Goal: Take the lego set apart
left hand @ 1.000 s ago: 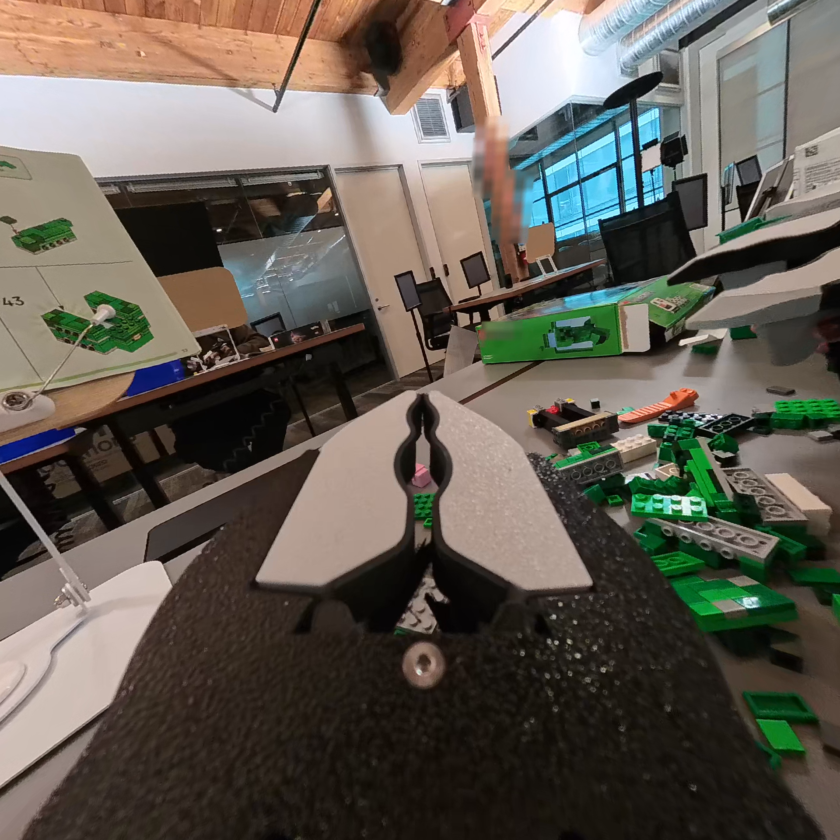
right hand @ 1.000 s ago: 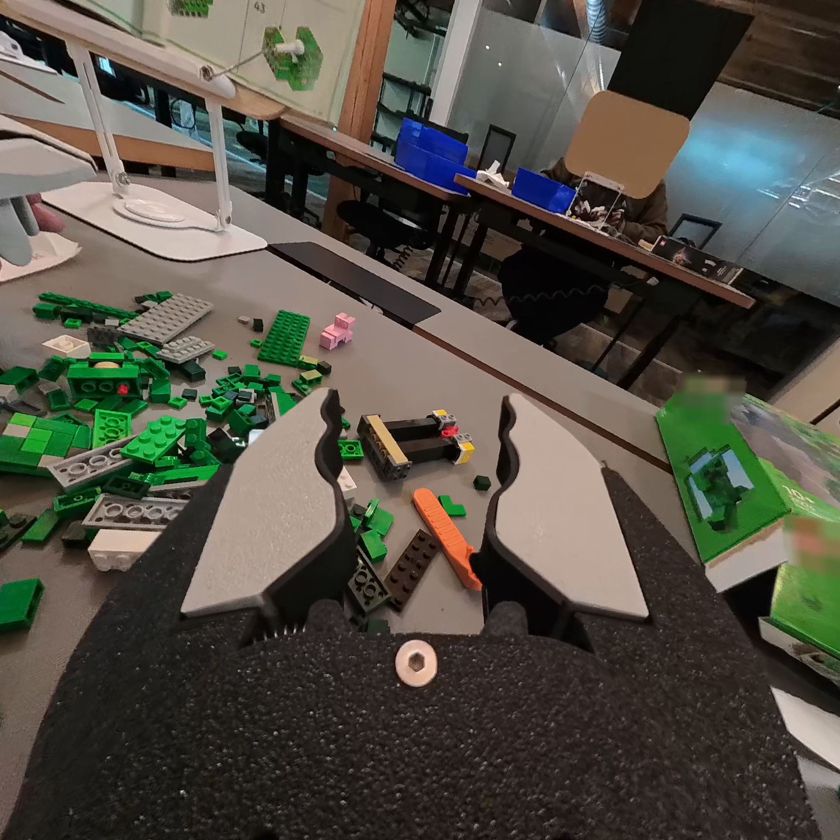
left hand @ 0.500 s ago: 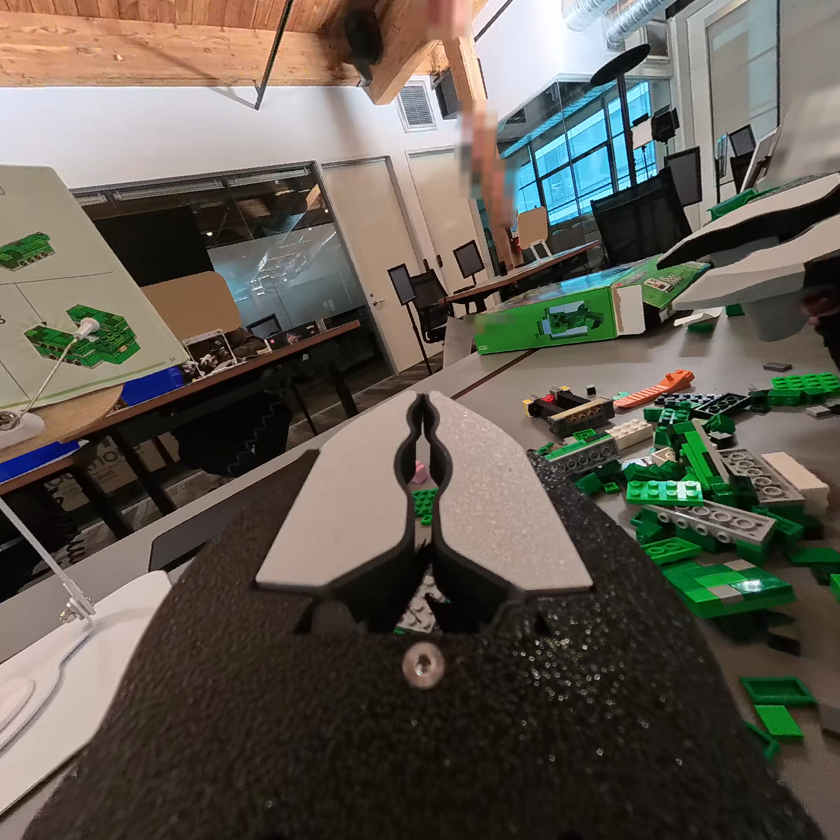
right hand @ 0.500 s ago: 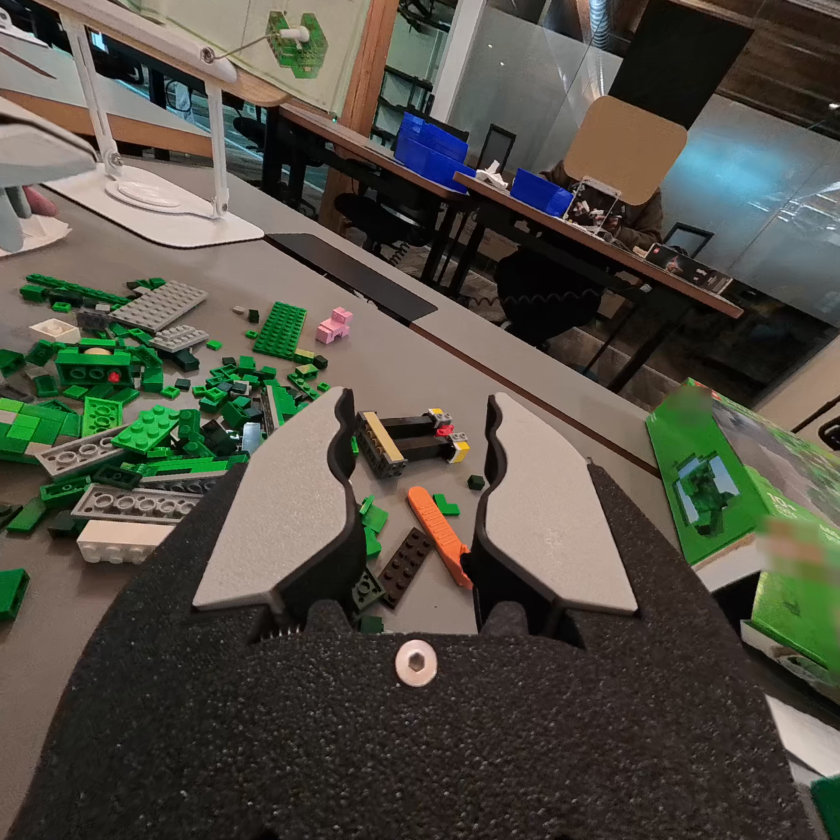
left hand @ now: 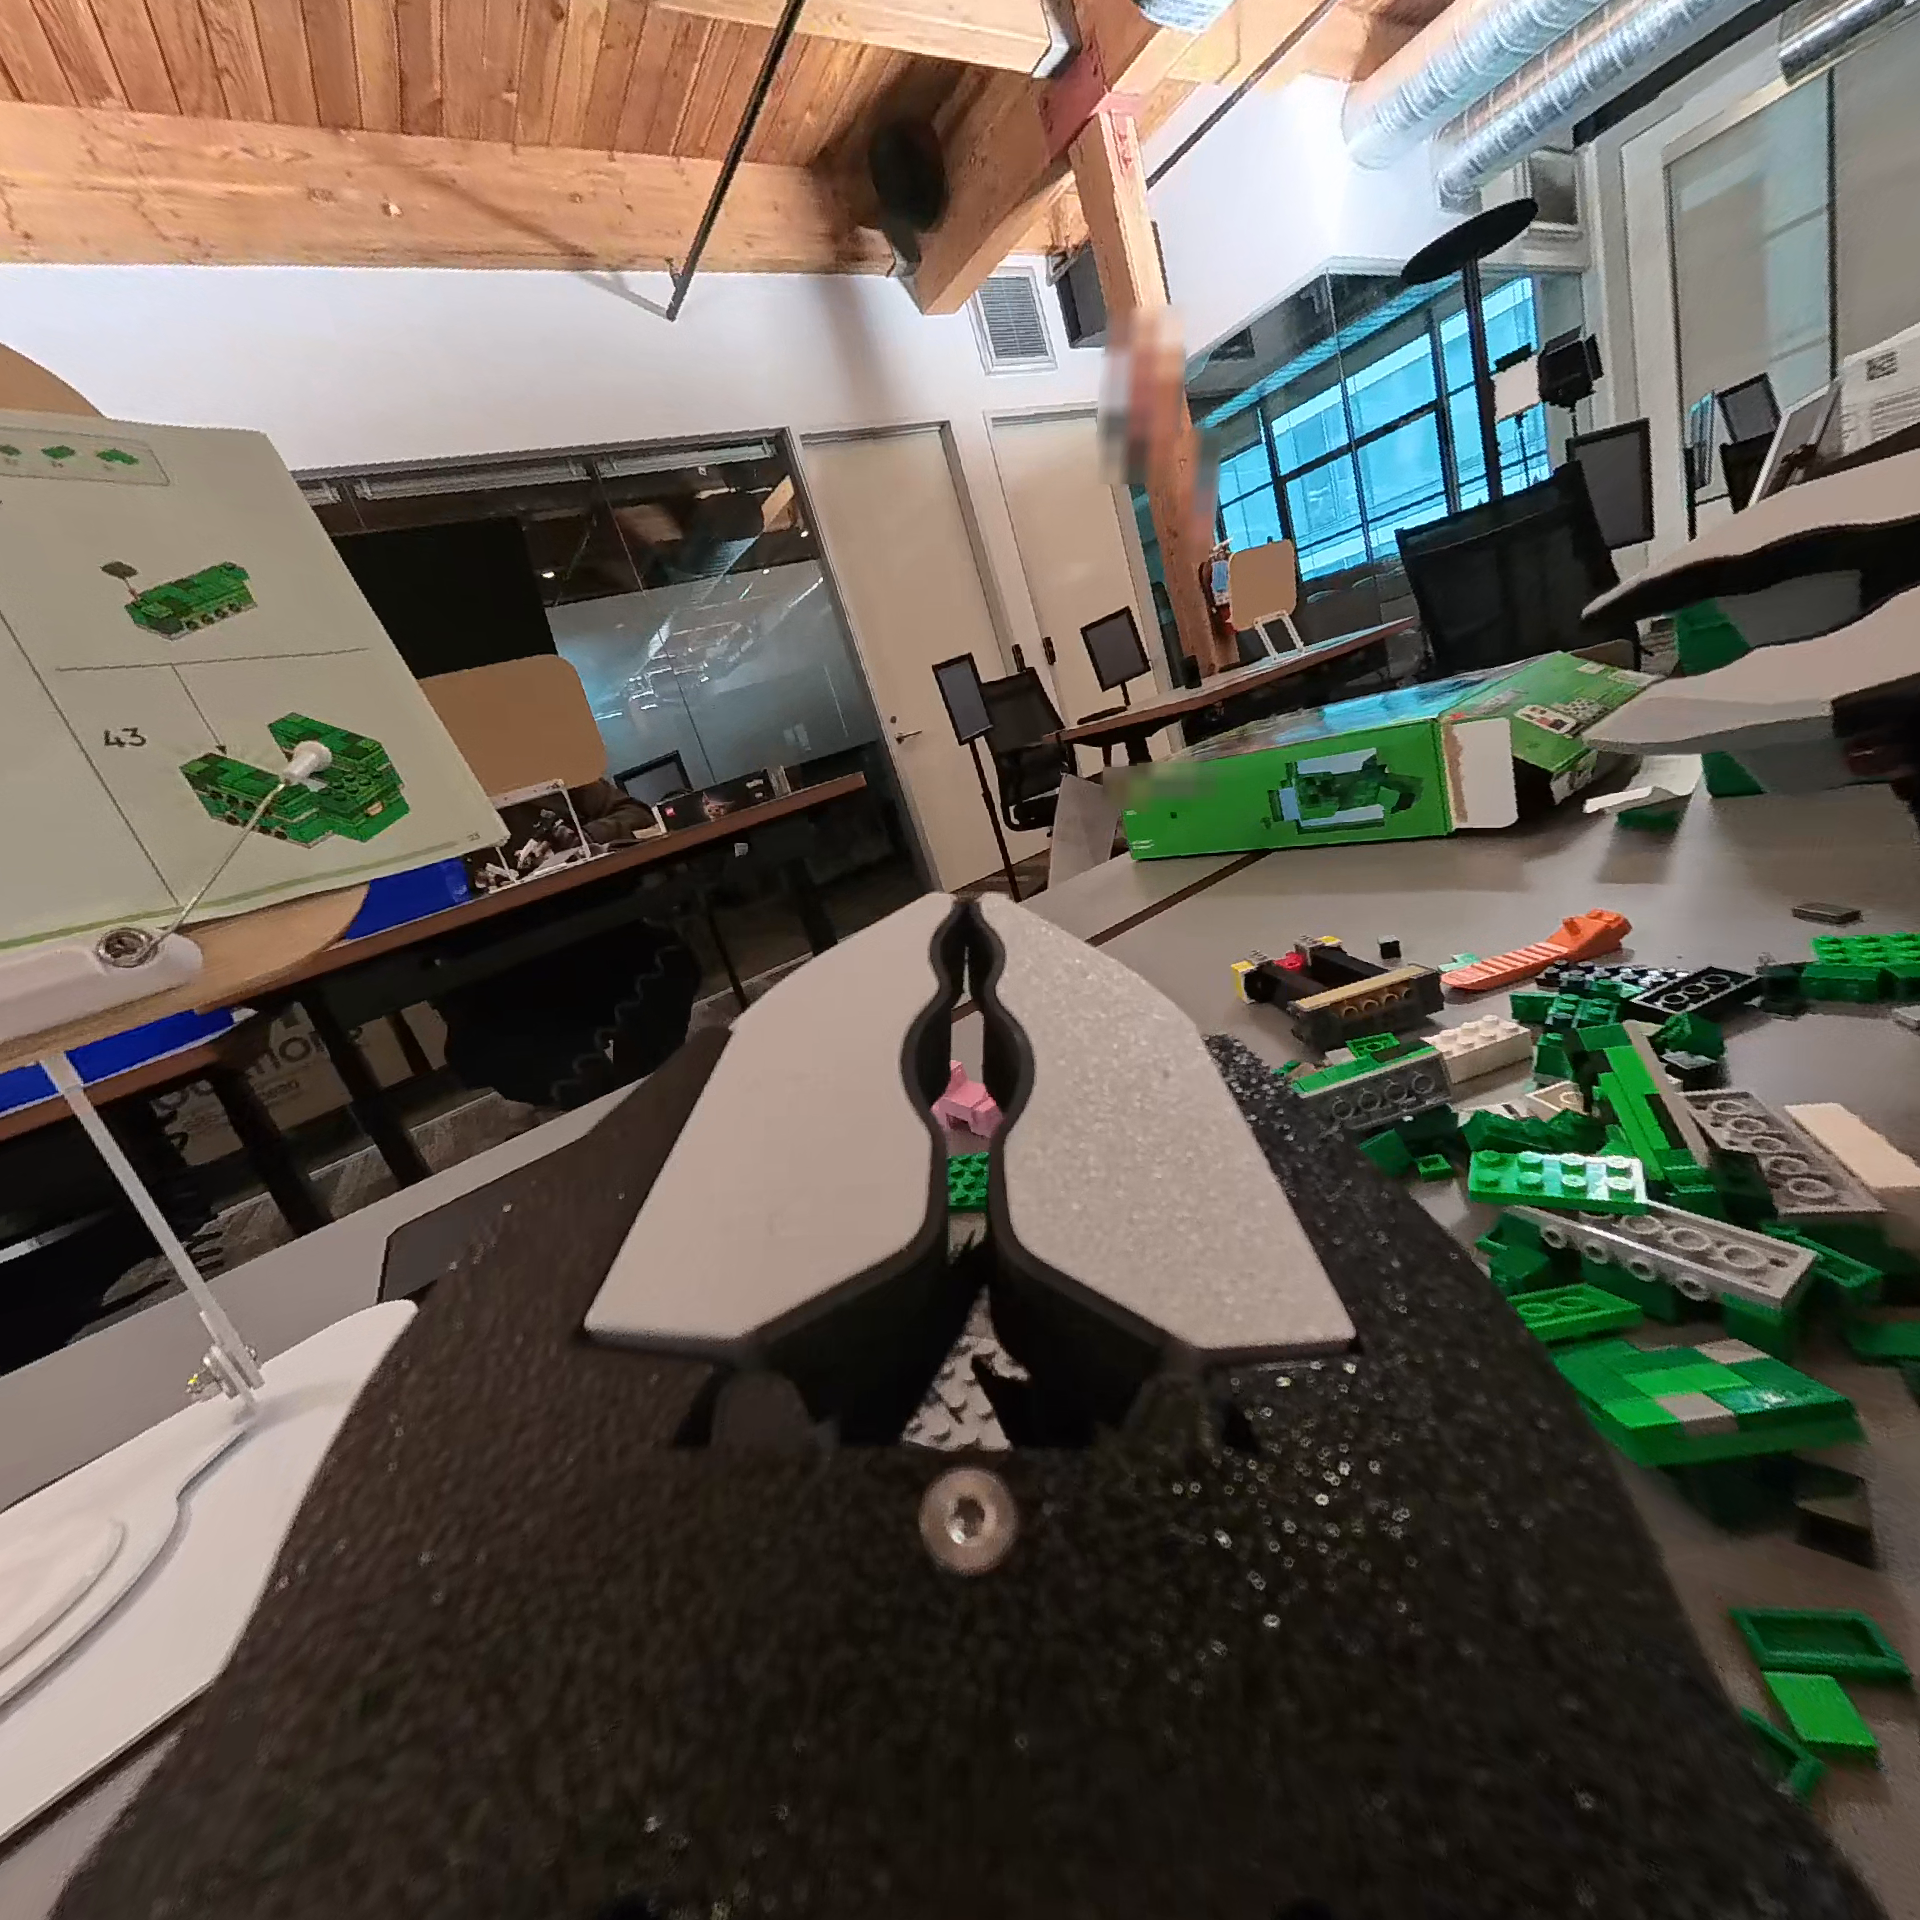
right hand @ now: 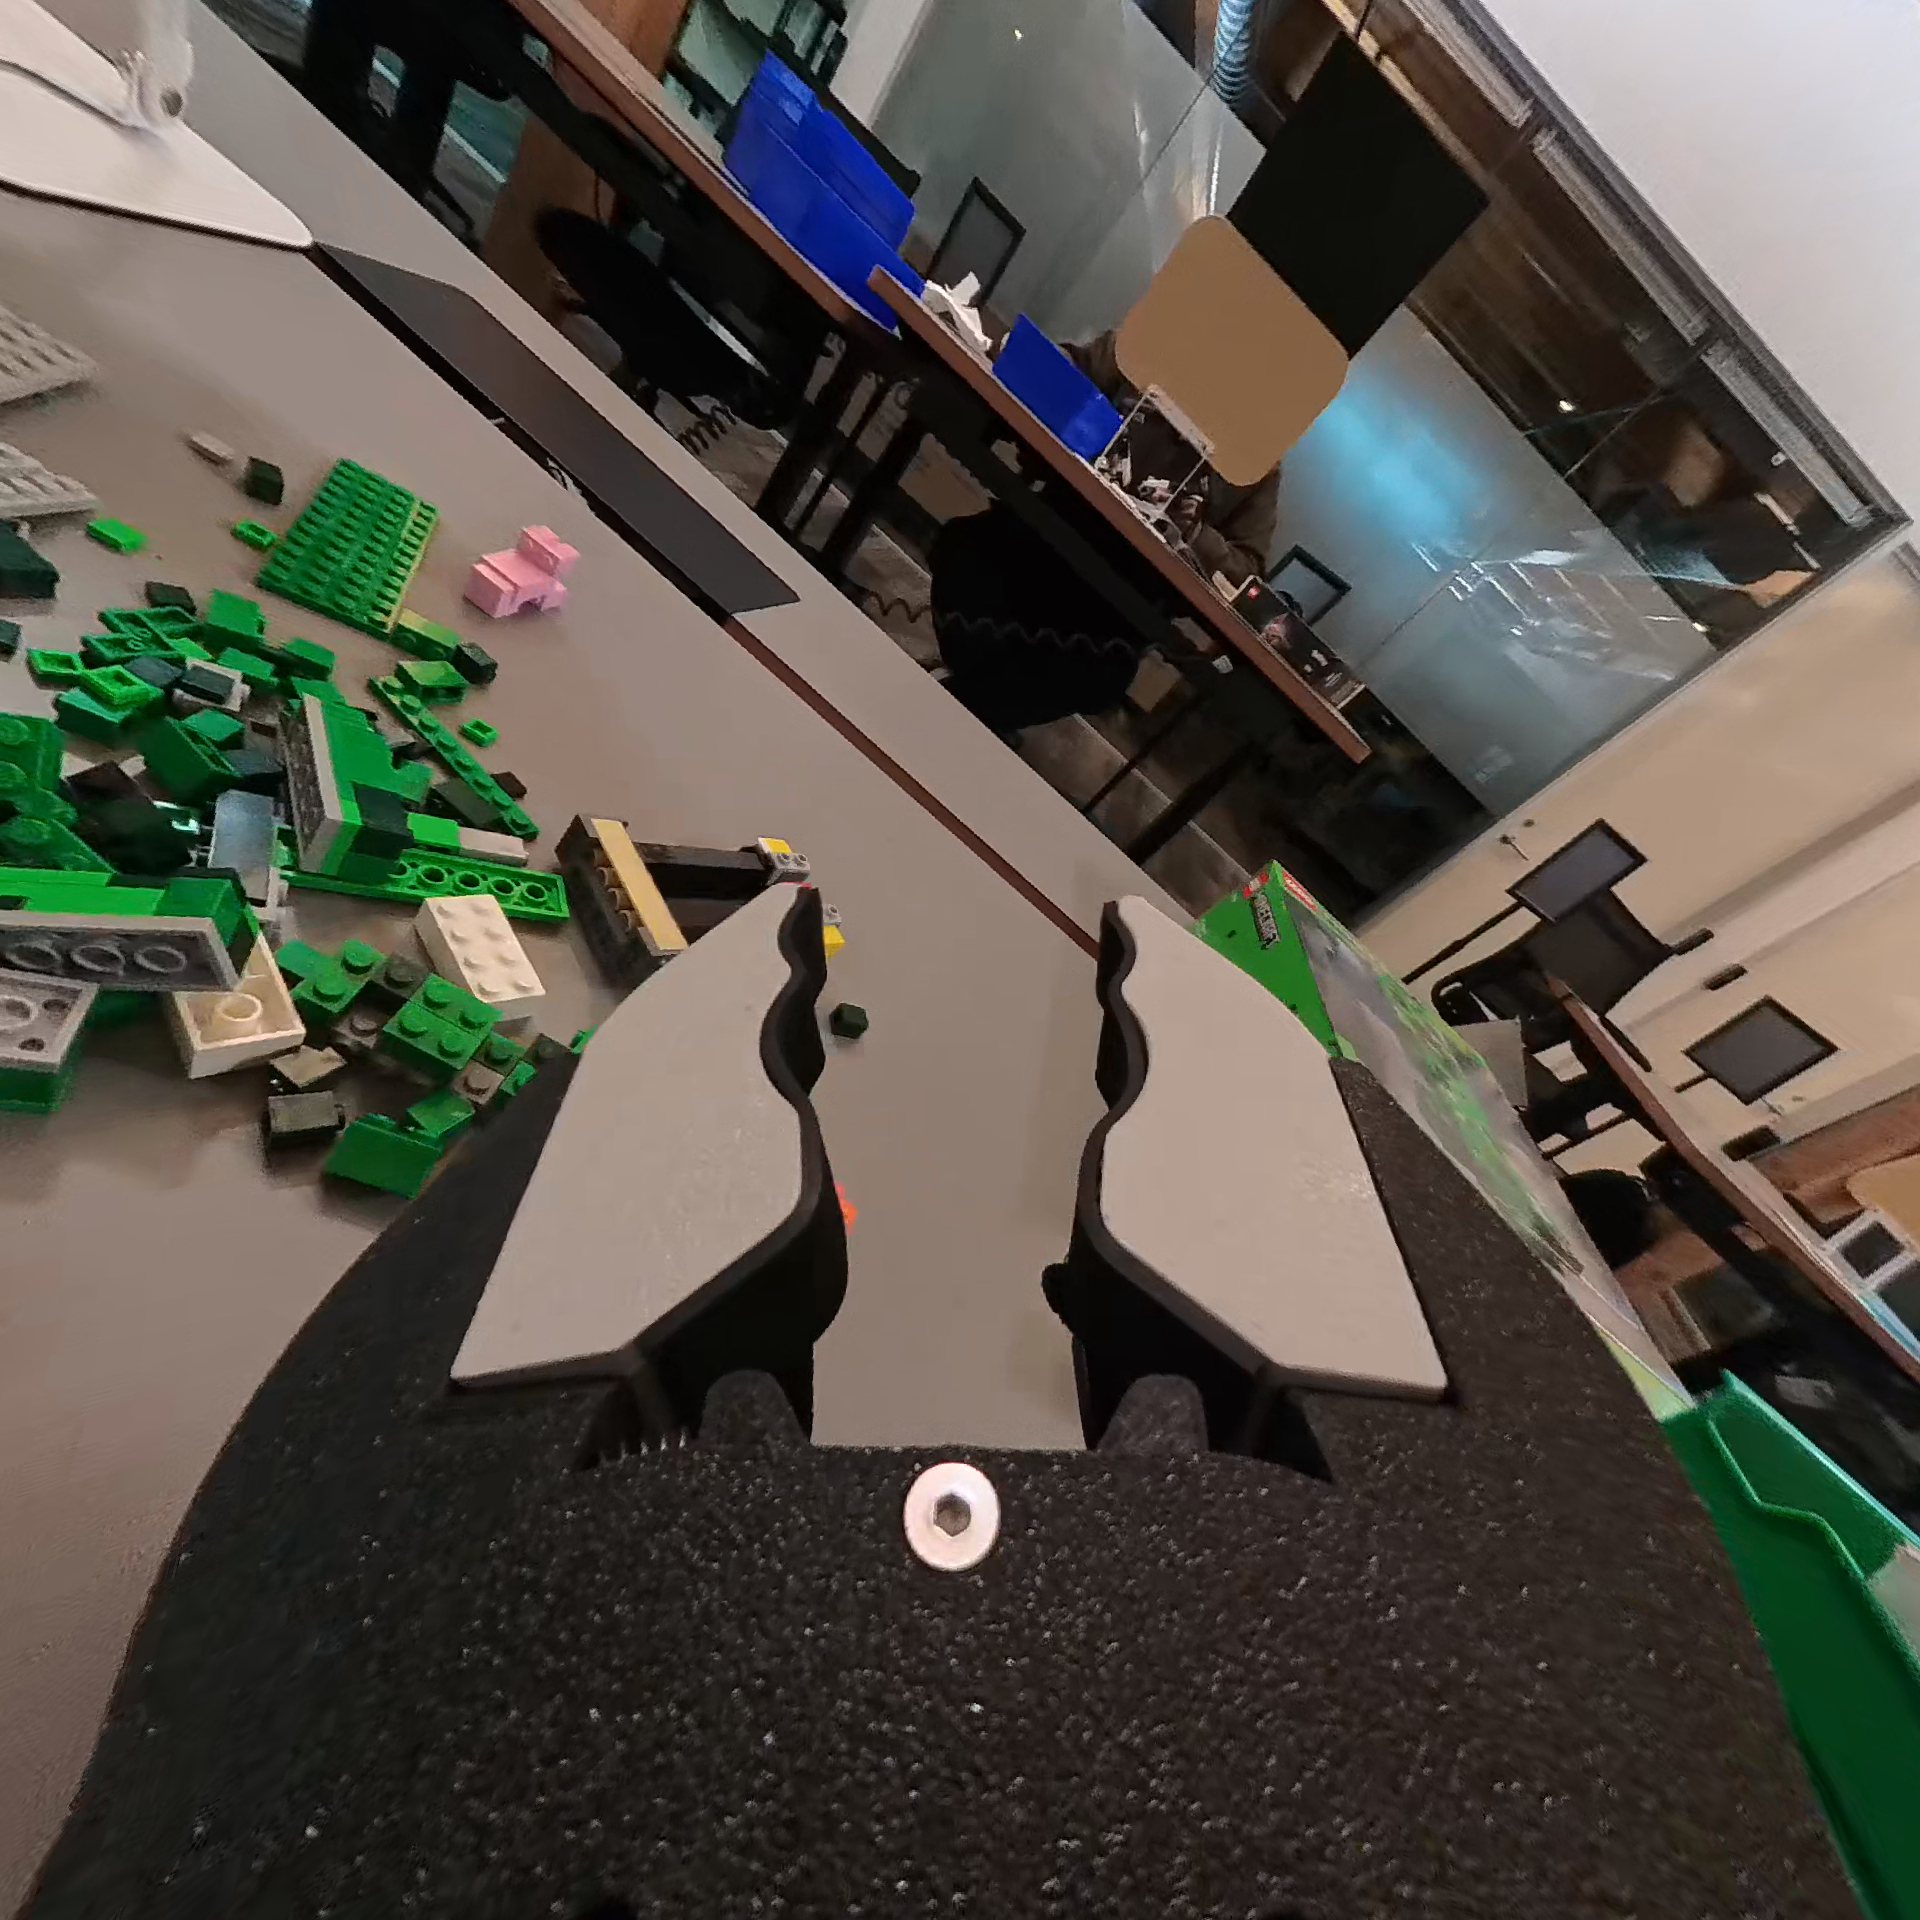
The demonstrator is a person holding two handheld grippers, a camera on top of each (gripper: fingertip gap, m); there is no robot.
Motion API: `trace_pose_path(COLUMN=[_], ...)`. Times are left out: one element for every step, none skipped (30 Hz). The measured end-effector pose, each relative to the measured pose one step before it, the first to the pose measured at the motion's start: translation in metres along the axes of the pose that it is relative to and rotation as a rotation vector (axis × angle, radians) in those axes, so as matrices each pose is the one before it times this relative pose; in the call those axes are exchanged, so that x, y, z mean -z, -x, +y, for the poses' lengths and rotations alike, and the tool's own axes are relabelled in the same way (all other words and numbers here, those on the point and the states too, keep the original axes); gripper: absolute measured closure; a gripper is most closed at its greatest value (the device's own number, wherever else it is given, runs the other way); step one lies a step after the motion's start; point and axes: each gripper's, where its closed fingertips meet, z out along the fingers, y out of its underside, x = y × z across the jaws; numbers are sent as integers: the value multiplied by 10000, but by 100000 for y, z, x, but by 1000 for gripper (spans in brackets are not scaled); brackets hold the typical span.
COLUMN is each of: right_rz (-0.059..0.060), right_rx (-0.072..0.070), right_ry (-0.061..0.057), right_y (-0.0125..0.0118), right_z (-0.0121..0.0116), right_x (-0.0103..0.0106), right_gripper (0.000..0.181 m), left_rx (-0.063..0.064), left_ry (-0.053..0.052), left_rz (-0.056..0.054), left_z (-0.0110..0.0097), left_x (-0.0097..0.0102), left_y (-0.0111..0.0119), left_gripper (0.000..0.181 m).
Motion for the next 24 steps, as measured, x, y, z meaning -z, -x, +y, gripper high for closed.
trace_pose_path(right_rz=[-34, -27, -57, -109, -127, -105, -56, -1, 41, 53, 41, 19, 1, -10, -13, -11, -14, -16, -8, -2, -5, -11, -13, -12], right_rx=[79, 119, 79, -79, -239, -299, -268, -199, -136, -95, -70, -49, -20, 20, 54, 75, 83, 87, 86, 76, 56, 32, 8, -4], right_ry=[15, 29, 19, -28, -79, -91, -60, -19, 4, 8, 3, -7, -11, -5, 4, 6, 11, 16, 13, 7, 1, -5, -10, -8], right_y=[153, 166, 181, 223, 188, 106, -6, -118, -183, -184, -145, -76, 1, 34, 69, 85, 82, 98, 72, 54, 48, 42, 35, 26], right_z=[-13, -12, -34, -72, -101, -83, -18, 44, 83, 81, 46, 23, -17, -26, -27, -22, -17, -11, -17, -26, -28, -28, -17, -15], right_x=[-36, -34, -35, -29, -19, -8, 5, 11, 25, 34, 21, 18, 10, 6, -6, -15, -11, -13, -11, -10, 9, 1, -7, -1], right_gripper=[132, 132, 132, 132, 132, 132, 132, 132, 132, 133, 133, 133, 133, 133, 133, 133, 133, 133, 133, 133, 133, 133, 134, 134], left_rx=[13, 23, 12, -5, -2, 7, 5, -7, -1, 11, 7, 4, 2, -4, -3, -3, -2, 9, 7, -4, -5, 1, 0, -4], left_ry=[8, 24, 34, 17, 9, 17, 20, 8, 4, 15, 17, 19, 2, -6, 7, 7, -4, 8, 10, 4, -2, 11, 16, 6], left_rz=[15, 34, 20, 2, 14, 24, 15, 0, 12, 22, 19, 20, 11, 13, 5, -4, 1, 16, 12, 1, 6, 17, 16, 6], left_z=[25, 51, 62, 31, 26, 29, 37, 20, 8, 30, 41, 29, 9, -13, 12, 5, 4, 16, 19, 5, -5, 28, 25, 6], left_x=[-2, -24, -26, -26, -10, -17, -15, -10, -7, -19, -15, -6, 5, 6, -4, 6, 0, -5, -3, -6, 0, -9, -8, -5], left_y=[-24, -40, -25, -6, -23, -42, -20, -10, -17, -33, -29, -32, -29, -22, -7, -2, -4, -20, -13, -10, -14, -28, -25, -16], left_gripper=[181, 181, 181, 181, 181, 181, 181, 181, 181, 181, 181, 181, 181, 181, 181, 181, 181, 181, 181, 181, 181, 181, 181, 181])
